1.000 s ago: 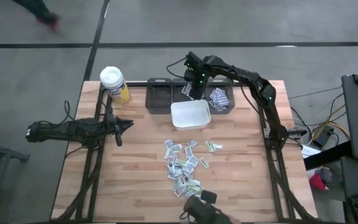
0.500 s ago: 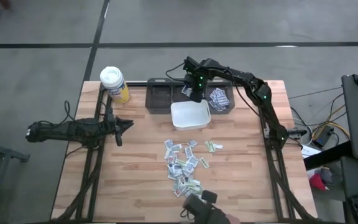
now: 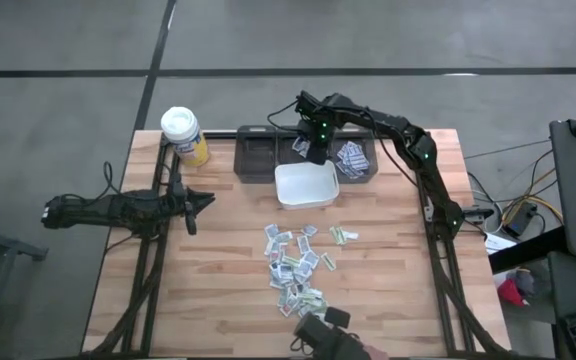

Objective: Pick & Place First Aid Supplies
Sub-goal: Put the alcohol pad into the middle black bin, then adjust the white bin

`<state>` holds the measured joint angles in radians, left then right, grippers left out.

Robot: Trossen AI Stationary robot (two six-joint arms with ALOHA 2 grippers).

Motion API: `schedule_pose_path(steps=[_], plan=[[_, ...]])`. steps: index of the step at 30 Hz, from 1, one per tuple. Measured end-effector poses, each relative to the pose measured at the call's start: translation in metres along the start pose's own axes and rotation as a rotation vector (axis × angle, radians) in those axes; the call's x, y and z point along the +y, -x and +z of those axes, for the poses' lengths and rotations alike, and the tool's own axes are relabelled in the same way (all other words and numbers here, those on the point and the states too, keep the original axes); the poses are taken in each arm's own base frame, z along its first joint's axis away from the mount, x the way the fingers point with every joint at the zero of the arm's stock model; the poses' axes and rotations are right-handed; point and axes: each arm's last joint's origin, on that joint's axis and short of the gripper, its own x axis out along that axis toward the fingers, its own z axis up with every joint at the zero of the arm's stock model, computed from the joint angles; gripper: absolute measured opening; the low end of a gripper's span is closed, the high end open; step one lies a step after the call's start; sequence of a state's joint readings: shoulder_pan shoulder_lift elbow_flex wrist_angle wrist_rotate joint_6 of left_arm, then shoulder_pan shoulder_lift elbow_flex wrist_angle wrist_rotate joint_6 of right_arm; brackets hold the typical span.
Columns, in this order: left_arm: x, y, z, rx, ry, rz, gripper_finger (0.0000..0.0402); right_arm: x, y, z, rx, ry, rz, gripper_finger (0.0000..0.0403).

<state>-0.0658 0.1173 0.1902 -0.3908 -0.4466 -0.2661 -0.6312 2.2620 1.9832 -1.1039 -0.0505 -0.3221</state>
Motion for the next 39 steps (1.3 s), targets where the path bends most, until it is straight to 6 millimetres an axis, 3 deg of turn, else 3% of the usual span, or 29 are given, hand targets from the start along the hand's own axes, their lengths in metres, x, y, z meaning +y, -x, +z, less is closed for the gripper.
schedule_pose_path(steps=[7,13,15,20,25,39], plan=[[0.0,0.0,0.0,-0.001,0.0,0.0,0.0053,0.006,0.034,0.007,-0.002,0.011,0.03,0.0115],[0.0,0.0,0.0,0.0,0.0,0.0,0.0053,0.026,0.064,0.017,-0.153,0.029,0.392,0.0084],[0.0,0.0,0.0,0.0,0.0,0.0,0.0053,0.037,0.068,0.021,-0.17,0.053,0.432,0.0064],[0.0,0.0,0.0,0.0,0.0,0.0,0.0053,0.066,0.06,0.026,-0.154,0.152,0.432,0.0014],[0.0,0.0,0.0,0.0,0.0,0.0,0.0053,0.085,0.048,0.031,-0.132,0.207,0.313,0.0009],[0.0,0.0,0.0,0.0,0.0,0.0,0.0053,0.088,0.011,0.038,-0.216,0.104,0.258,0.0008]])
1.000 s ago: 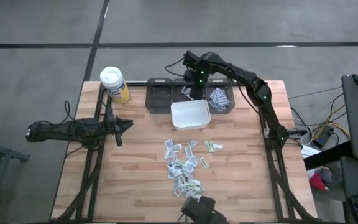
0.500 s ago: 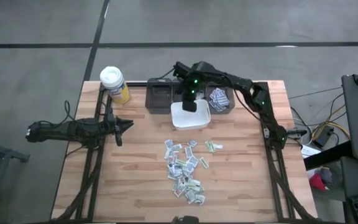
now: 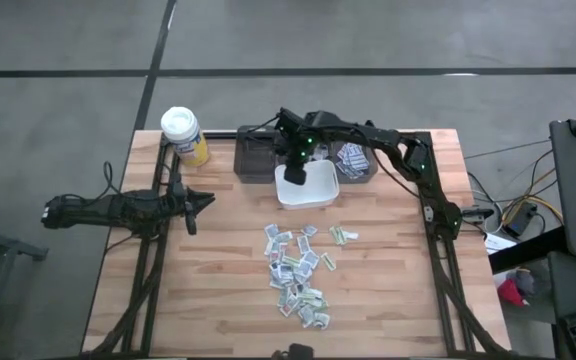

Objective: Pick & Place First Aid Supplies
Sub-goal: Adjust the white bin

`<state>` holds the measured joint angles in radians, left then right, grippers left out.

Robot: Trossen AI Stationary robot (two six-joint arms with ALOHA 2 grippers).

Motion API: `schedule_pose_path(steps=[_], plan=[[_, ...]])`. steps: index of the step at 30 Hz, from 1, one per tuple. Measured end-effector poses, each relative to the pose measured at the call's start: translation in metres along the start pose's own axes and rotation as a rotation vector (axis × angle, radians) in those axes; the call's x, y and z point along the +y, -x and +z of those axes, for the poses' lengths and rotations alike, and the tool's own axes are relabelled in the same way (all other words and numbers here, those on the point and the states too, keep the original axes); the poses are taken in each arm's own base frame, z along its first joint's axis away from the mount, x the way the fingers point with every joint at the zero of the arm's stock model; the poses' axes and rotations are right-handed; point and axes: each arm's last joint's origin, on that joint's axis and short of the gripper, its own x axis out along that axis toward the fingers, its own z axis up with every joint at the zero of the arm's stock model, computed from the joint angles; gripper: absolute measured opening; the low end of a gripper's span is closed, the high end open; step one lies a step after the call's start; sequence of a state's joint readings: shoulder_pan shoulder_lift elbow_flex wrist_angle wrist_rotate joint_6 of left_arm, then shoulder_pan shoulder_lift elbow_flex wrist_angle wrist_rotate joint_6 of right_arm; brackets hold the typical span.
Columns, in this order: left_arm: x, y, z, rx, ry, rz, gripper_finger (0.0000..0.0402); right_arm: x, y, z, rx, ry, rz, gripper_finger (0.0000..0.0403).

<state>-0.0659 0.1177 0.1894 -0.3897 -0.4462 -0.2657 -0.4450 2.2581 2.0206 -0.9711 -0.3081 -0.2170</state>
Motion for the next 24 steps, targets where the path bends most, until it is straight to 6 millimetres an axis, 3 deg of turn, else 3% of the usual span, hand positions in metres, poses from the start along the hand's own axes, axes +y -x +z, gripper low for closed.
schedule_pose_path(steps=[17,24], plan=[[0.0,0.0,0.0,0.0,0.0,0.0,0.0053,-0.012,-0.021,-0.01,0.0,-0.003,-0.135,0.0008],[0.0,0.0,0.0,0.0,0.0,0.0,0.0053,-0.013,-0.02,-0.009,-0.006,-0.006,-0.162,0.0008]])
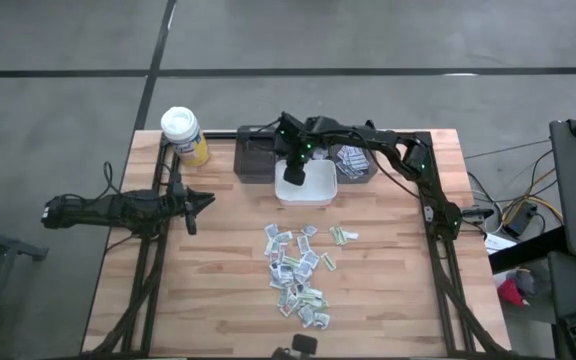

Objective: Pick & Place First Aid Supplies
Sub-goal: Adjust the white bin

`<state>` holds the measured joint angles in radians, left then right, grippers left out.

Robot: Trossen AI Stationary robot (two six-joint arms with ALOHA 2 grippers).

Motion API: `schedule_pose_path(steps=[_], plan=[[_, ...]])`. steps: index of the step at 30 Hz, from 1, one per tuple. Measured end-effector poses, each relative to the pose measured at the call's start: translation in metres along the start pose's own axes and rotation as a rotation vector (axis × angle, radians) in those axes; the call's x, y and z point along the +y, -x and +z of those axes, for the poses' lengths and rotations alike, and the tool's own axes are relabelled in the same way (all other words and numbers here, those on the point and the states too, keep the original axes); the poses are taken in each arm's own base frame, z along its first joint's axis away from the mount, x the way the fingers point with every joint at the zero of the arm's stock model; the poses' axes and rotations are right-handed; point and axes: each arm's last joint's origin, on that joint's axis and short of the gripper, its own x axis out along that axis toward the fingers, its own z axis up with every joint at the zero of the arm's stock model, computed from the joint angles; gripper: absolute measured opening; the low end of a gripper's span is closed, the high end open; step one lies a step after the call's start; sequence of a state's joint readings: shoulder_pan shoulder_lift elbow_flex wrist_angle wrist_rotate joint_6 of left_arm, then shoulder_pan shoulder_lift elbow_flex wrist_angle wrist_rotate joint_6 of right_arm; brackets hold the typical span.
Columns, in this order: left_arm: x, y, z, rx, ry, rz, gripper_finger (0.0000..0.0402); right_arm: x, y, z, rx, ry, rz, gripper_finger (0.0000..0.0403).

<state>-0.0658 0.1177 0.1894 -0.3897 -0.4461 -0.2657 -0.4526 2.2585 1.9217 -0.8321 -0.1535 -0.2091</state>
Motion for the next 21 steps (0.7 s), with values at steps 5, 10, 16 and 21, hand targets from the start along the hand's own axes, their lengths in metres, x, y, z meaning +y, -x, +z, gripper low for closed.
schedule_pose_path(steps=[5,10,16,21], plan=[[0.0,0.0,0.0,0.0,0.0,0.0,0.0053,0.0,0.008,0.006,-0.018,0.011,-0.001,0.0008],[0.0,0.0,0.0,0.0,0.0,0.0,0.0053,0.007,0.026,0.009,0.047,0.046,0.042,0.0008],[0.0,0.0,0.0,0.0,0.0,0.0,0.0053,0.031,0.055,0.006,0.172,0.058,0.268,0.0008],[0.0,0.0,0.0,0.0,-0.001,0.0,0.0053,0.067,0.062,0.001,0.297,0.084,0.352,0.0008]])
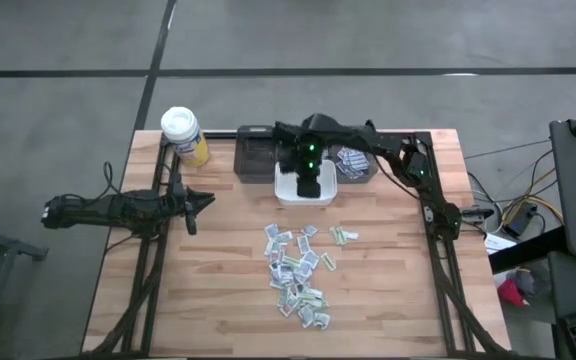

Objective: Pick & Place First Aid Supplies
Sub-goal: Adjust the white bin

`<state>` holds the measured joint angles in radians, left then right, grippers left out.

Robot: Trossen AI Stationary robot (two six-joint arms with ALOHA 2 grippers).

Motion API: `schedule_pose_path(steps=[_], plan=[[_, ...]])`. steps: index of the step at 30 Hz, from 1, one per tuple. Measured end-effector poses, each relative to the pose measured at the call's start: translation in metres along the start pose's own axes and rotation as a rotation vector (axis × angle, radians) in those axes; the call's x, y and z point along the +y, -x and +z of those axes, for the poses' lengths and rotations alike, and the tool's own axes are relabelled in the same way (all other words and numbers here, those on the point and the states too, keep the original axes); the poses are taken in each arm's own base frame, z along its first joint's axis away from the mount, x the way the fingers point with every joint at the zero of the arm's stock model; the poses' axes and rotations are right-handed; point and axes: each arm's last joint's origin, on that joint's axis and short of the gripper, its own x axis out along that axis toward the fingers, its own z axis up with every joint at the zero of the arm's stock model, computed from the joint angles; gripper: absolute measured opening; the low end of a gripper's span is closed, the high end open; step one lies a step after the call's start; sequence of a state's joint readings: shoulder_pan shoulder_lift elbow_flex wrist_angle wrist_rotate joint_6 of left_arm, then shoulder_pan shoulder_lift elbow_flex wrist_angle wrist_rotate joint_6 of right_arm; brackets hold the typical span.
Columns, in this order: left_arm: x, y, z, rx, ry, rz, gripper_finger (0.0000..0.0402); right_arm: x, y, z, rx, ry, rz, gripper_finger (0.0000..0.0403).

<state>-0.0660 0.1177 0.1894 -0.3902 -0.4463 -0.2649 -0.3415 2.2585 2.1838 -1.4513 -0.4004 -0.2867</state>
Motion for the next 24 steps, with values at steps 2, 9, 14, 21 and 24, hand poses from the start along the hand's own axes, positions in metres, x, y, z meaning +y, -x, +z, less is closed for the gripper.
schedule_pose_path(steps=[2,9,14,21,24], plan=[[0.0,0.0,0.0,0.001,0.0,0.0,0.0053,0.013,-0.009,0.001,0.035,0.002,0.012,0.0008],[0.0,0.0,-0.001,0.007,-0.003,0.001,0.0053,0.046,-0.041,0.0,0.138,-0.061,0.021,0.0008],[0.001,0.0,-0.002,0.018,-0.025,0.005,0.0053,0.059,-0.061,-0.003,0.204,-0.157,-0.065,0.0008],[0.001,0.0,-0.004,0.039,-0.054,0.01,0.0053,0.07,-0.086,-0.008,0.243,-0.215,-0.161,0.0008],[0.001,0.0,-0.004,0.039,-0.064,0.01,0.0053,0.074,-0.097,-0.012,0.245,-0.215,-0.163,0.0008]])
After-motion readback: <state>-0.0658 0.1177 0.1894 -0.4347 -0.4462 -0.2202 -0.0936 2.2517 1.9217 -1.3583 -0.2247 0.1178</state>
